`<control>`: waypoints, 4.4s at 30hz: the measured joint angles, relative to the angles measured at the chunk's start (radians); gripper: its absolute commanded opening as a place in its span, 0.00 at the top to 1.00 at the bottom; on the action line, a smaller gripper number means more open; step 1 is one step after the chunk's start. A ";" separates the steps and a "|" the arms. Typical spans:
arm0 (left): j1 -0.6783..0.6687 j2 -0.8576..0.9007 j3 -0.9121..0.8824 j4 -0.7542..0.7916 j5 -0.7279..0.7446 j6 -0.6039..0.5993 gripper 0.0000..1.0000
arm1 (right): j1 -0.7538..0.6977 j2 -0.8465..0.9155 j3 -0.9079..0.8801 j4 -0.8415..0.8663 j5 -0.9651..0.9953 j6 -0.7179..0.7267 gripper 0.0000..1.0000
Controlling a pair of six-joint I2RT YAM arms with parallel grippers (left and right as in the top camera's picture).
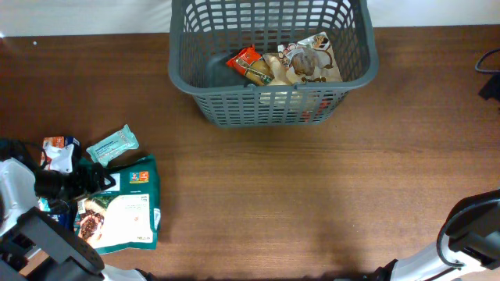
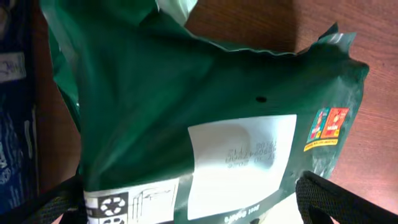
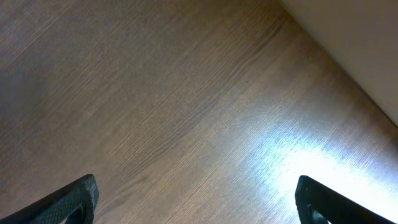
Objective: Pack container
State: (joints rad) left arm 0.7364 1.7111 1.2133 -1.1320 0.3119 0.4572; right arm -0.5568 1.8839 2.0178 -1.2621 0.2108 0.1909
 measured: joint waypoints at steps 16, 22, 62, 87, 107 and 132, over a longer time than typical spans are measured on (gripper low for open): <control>0.000 0.000 0.000 0.019 0.090 0.008 0.01 | 0.000 0.000 0.000 0.000 0.000 0.000 0.01; 0.001 0.000 0.000 0.019 0.122 0.008 0.01 | 0.000 0.000 0.000 0.000 0.000 0.000 0.01; 0.003 0.023 -0.066 0.106 -0.018 -0.102 0.01 | 0.000 0.000 0.000 0.000 0.000 0.000 0.01; 0.003 0.027 -0.072 0.128 0.052 -0.197 0.01 | 0.000 0.000 0.000 0.000 0.000 0.000 0.01; 0.003 0.028 -0.073 0.106 0.051 -0.219 0.68 | 0.000 0.000 0.000 0.000 0.000 0.000 0.01; 0.005 0.028 -0.077 0.129 0.065 -0.240 0.98 | 0.000 0.000 0.000 0.000 0.000 0.000 0.01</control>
State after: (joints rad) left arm 0.7410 1.7393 1.1366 -1.0035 0.3767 0.2169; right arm -0.5568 1.8839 2.0178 -1.2625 0.2111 0.1909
